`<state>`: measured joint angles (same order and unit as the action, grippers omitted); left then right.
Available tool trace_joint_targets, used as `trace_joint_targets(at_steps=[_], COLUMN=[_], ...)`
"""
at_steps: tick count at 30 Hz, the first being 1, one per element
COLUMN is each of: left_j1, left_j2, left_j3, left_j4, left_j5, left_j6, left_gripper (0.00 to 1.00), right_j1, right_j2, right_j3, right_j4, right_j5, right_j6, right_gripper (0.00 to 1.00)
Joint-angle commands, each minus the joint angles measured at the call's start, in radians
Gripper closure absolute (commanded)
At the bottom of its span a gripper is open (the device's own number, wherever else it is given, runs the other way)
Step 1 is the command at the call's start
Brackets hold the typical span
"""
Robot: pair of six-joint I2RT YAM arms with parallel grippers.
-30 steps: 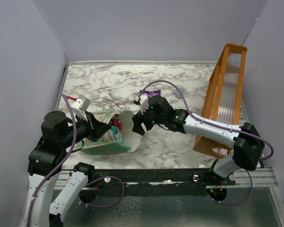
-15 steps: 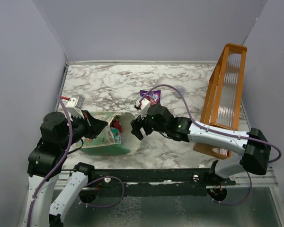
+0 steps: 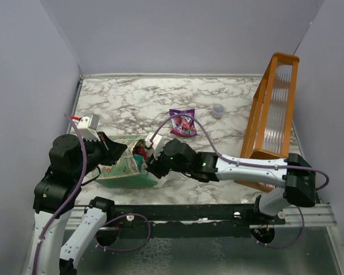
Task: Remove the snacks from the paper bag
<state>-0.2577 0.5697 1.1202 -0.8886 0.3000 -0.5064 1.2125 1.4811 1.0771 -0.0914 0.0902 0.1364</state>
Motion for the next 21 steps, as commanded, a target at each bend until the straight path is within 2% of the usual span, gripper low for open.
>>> trace_joint_targets(at_steps=[1, 6, 10, 14, 16, 21], left_j1=[-0.005, -0.005, -0.005, -0.005, -0.005, -0.005], left_j2=[0.007, 0.007, 0.006, -0.001, -0.007, -0.016], left_j3=[0.023, 0.003, -0.016, -0.031, -0.033, -0.028], left_j4=[0.032, 0.087, 0.115, 0.111, 0.102, 0.092], left_j5=[-0.008, 0.031, 0.045, 0.052, 0.046, 0.038], left_j6=[-0.007, -0.034, -0.052, -0.051, -0.044, -0.038], left_gripper=[1.00, 1.00, 1.00, 1.00, 1.00, 1.00], right_j1=[0.073, 0.142, 0.143, 0.144, 0.143, 0.142], right_j2=[0.129, 0.207, 0.234, 0.239, 0.221, 0.137], right_j3=[0.111, 0.193, 0.190, 0.172, 0.144, 0.046], right_j4=[0.075, 0.139, 0.210, 0.224, 0.234, 0.212], right_j5=[-0.041, -0.113, -0.181, -0.190, -0.147, 0.127], right_j6=[0.018, 0.043, 0.104, 0.096, 0.094, 0.125], right_gripper=[0.57, 0.57, 0.56, 0.53, 0.50, 0.45])
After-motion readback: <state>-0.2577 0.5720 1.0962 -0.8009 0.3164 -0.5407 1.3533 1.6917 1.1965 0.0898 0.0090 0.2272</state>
